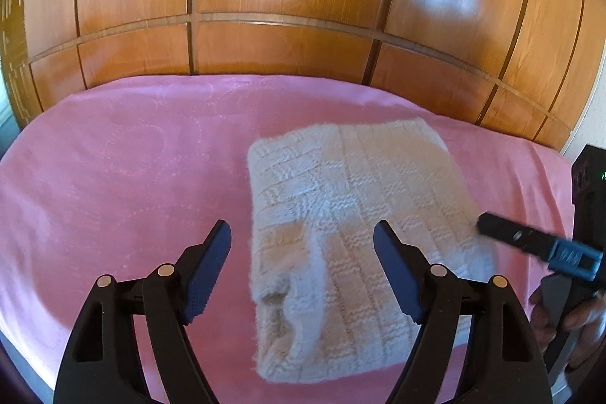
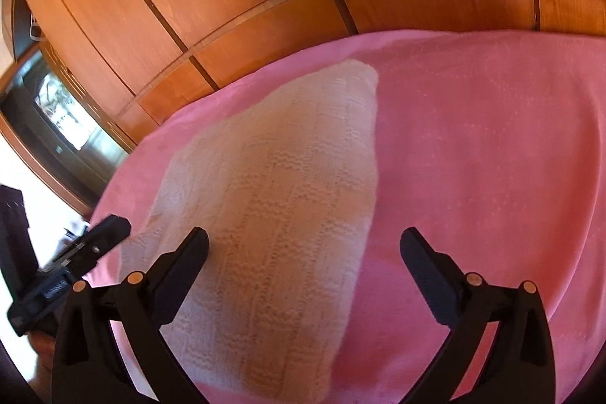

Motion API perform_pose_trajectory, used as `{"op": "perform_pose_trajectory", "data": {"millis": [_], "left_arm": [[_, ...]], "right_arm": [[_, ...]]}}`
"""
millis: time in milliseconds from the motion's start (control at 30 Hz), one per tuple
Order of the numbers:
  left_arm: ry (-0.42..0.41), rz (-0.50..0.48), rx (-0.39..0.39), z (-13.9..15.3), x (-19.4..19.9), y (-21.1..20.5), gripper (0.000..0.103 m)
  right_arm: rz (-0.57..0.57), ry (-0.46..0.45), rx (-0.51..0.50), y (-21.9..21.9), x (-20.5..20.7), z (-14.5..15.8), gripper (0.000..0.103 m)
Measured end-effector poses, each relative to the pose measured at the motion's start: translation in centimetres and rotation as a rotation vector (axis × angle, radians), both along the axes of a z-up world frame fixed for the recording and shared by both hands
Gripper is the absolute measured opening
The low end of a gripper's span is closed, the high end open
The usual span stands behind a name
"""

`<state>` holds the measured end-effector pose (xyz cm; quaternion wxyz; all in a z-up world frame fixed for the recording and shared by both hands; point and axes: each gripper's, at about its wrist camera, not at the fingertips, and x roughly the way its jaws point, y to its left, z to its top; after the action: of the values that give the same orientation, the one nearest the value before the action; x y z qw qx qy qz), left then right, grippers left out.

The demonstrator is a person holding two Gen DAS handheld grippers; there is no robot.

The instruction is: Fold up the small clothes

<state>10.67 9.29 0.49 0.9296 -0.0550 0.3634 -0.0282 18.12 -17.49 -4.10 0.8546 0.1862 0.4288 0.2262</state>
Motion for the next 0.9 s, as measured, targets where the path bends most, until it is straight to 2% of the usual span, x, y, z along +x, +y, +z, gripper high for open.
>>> {"op": "perform_pose_trajectory", "data": {"millis": [200,267,333,400,533,600,633,700,767,833,900], "left_arm": [[0.039,-0.008,-0.006,-1.5,0.8,0.9,0.076],[0.053,-0.028,-0.050,-2.1,1.1,1.5,0.076],[0.087,-0.059,-0.118,-3.0,1.7,2.3,0.076],[0.150,-0.085,-0.236,-4.3,2.6,3.6,0.076],[0.216,-0.135,-0.459,-6.4,3.9,5.4,0.076],[0.240,-0.152,-0.552,-7.6,4.7,6.1,0.074],[0.249,-0.165,-0.592,-8.2,5.0,6.3,0.068],[0.250,-0.179,-0.630,-8.7,5.2,6.5,0.056],[0.234,-0.199,-0.642,-8.7,5.0,6.5,0.043],[0.206,-0.225,-0.652,-8.2,4.4,6.4,0.038],[0.184,-0.247,-0.649,-7.6,3.6,6.1,0.037]], "right_arm": [[0.004,0.063,0.089,-1.2,1.5,-1.4,0.101],[0.024,0.080,0.127,-1.6,1.9,-1.7,0.101],[0.042,0.103,0.162,-1.6,2.5,-2.3,0.101],[0.063,0.136,0.211,-1.7,3.1,-3.0,0.101],[0.110,0.162,0.280,-1.2,4.1,-4.0,0.101],[0.137,0.162,0.289,-0.6,4.6,-4.0,0.101],[0.147,0.164,0.289,-0.3,4.8,-4.0,0.100],[0.155,0.160,0.250,0.5,5.0,-4.0,0.092],[0.158,0.156,0.237,1.1,4.8,-3.7,0.078],[0.147,0.150,0.244,0.8,4.2,-3.1,0.067],[0.145,0.116,0.236,0.5,2.9,-1.8,0.061]]}}
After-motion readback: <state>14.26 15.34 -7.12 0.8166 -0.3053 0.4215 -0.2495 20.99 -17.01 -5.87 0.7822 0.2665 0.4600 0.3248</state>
